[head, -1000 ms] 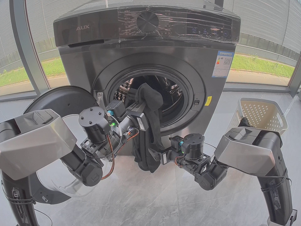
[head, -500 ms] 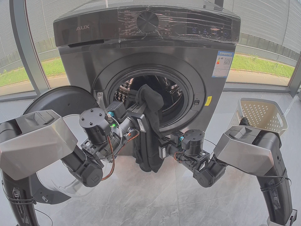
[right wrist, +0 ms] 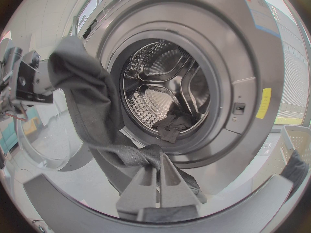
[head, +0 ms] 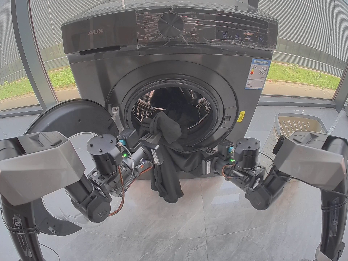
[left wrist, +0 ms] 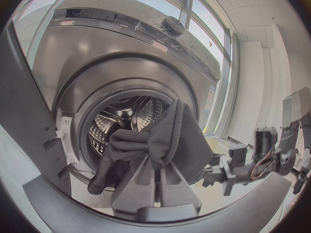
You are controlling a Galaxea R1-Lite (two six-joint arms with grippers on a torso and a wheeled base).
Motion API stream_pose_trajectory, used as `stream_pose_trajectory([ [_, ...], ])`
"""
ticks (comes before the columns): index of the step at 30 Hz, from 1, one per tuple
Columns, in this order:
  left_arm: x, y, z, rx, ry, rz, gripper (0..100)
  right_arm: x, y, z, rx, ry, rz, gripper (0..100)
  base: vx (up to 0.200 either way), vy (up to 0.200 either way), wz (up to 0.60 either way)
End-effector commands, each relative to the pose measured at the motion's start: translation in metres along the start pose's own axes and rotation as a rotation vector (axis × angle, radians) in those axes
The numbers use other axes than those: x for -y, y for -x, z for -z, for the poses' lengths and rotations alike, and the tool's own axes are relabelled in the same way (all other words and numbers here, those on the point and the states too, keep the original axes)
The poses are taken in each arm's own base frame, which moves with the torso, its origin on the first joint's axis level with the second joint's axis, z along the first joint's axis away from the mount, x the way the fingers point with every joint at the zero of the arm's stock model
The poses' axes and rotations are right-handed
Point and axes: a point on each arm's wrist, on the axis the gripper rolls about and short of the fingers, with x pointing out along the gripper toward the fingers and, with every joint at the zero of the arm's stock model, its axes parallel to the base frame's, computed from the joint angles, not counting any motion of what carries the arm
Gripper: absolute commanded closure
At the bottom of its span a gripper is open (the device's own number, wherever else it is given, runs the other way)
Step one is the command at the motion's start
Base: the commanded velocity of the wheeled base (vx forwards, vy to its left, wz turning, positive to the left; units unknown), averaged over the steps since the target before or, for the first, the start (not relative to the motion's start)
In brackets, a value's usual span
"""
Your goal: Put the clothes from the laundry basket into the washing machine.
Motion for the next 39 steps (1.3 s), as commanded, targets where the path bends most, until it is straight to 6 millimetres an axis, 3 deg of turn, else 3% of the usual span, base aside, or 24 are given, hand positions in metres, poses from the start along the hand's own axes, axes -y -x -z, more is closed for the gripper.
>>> stream_pose_trajectory([
  [1,-0.005,0.025,-0.004,-0.049,-0.007,-0.011,100,0.004,0.065,-0.046,0.032,0.030,-0.041,100,0.000,0.000,0.00],
  [5,0.000,0.045,-0.012,-0.070,-0.004,0.028,100,-0.001,0.088,-0.057,0.043,0.032,-0.063,100,0.000,0.000,0.00],
  [10,-0.001,0.064,-0.030,-0.049,0.004,0.040,100,0.002,0.105,-0.057,0.038,0.028,-0.080,100,0.000,0.000,0.00],
  [15,0.010,0.068,-0.041,-0.013,0.003,0.078,100,0.007,0.112,-0.073,0.143,0.022,-0.075,100,0.000,0.000,0.00],
  [18,0.010,0.066,-0.040,-0.015,0.005,0.079,100,0.005,0.121,-0.071,0.129,0.016,-0.086,100,0.000,0.000,0.00],
  [26,0.008,0.067,-0.032,-0.045,0.008,0.071,100,-0.001,0.119,-0.071,0.148,-0.008,-0.098,100,0.000,0.000,0.00],
  [27,0.008,0.067,-0.031,-0.050,0.011,0.072,0,0.001,0.118,-0.073,0.154,-0.011,-0.091,100,0.000,0.000,0.00],
  [35,0.011,0.073,-0.015,-0.120,0.003,0.081,0,0.005,0.105,-0.100,0.271,-0.074,-0.026,100,0.000,0.000,0.00],
  [39,0.011,0.074,-0.012,-0.134,0.001,0.081,0,0.008,0.103,-0.105,0.291,-0.076,-0.012,100,0.000,0.000,0.00],
])
